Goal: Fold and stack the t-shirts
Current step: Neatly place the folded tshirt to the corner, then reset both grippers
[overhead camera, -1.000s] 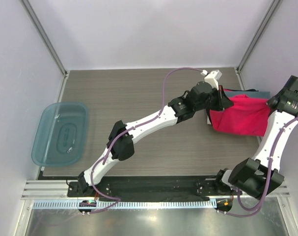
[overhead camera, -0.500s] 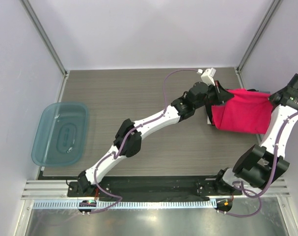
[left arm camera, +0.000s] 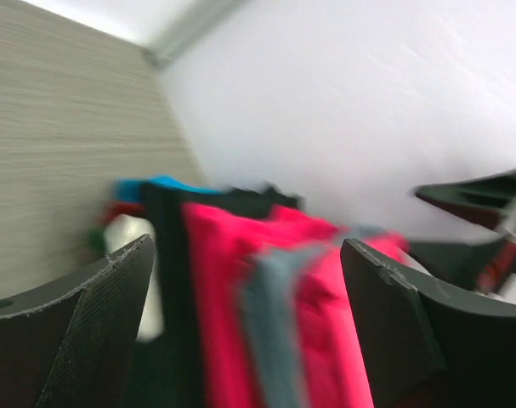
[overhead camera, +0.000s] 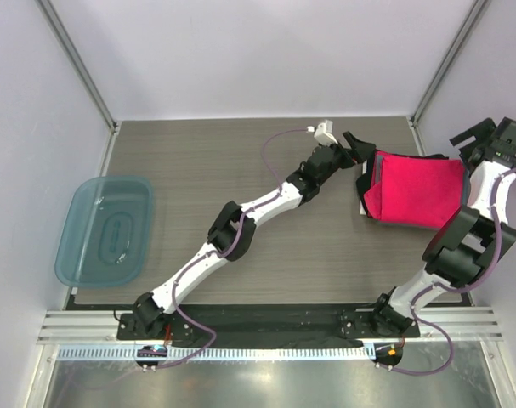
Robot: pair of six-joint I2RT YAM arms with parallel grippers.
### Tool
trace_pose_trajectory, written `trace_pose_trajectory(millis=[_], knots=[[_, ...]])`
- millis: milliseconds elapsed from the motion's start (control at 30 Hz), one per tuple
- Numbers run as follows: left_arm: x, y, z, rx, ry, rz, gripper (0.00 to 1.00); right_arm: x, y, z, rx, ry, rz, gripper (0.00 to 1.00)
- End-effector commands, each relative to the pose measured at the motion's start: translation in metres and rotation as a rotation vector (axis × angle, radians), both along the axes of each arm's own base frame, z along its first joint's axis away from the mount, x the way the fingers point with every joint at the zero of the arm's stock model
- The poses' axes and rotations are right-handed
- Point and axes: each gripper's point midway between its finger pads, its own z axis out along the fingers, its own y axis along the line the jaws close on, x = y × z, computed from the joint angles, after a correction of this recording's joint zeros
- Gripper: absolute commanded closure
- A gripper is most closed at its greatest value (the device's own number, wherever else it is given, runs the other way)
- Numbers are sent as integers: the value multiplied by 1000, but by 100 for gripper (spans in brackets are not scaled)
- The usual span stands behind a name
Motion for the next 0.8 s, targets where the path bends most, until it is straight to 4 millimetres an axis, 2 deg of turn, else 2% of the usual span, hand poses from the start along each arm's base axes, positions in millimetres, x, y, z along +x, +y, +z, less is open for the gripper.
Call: trace_pose_trajectory(millis=[0,67,100,133,200,233,367,400,433,467,533,567,600,633,667,700,733,767], knots=[[54,53,60,-103,-110,170,8,21,-31,31,-81,-102,-43,5],[59,63,67,-107,-106,157,10,20,-30,42,-98,-115,-46,5],[66,76,68,-97,-96,162,11,20,-27,48,-100,-127,-36,5],[64,79,79,-107,-110,135,14,21,-22,53,-110,-136,-18,6],[64,85,76,-74,-103,117,17,18,-8,72,-129,-162,13,10],[59,89,92,-61,-113,104,17,18,0,78,-138,-166,29,11],[45,100,102,44,-122,76,11,9,27,104,-178,-184,80,11],[44,106,99,75,-118,81,8,3,37,117,-194,-204,93,11],[42,112,76,131,-74,80,3,1,44,119,-199,-207,110,11],[29,120,101,131,-101,57,1,1,55,125,-202,-222,152,11],[22,137,108,176,-122,77,0,5,86,136,-206,-249,232,11],[12,151,105,207,-109,86,0,7,99,136,-212,-244,263,11],[10,162,113,221,-116,117,0,13,123,135,-211,-241,320,11],[5,172,109,257,-108,129,0,16,139,135,-213,-240,354,11],[-1,182,90,321,-89,144,0,18,153,135,-212,-241,386,11],[-7,202,114,321,-103,194,0,20,165,134,-206,-243,411,11],[-12,214,105,366,-67,214,0,24,194,129,-191,-242,475,11],[-16,225,106,382,-55,236,0,26,206,127,-187,-240,498,11]])
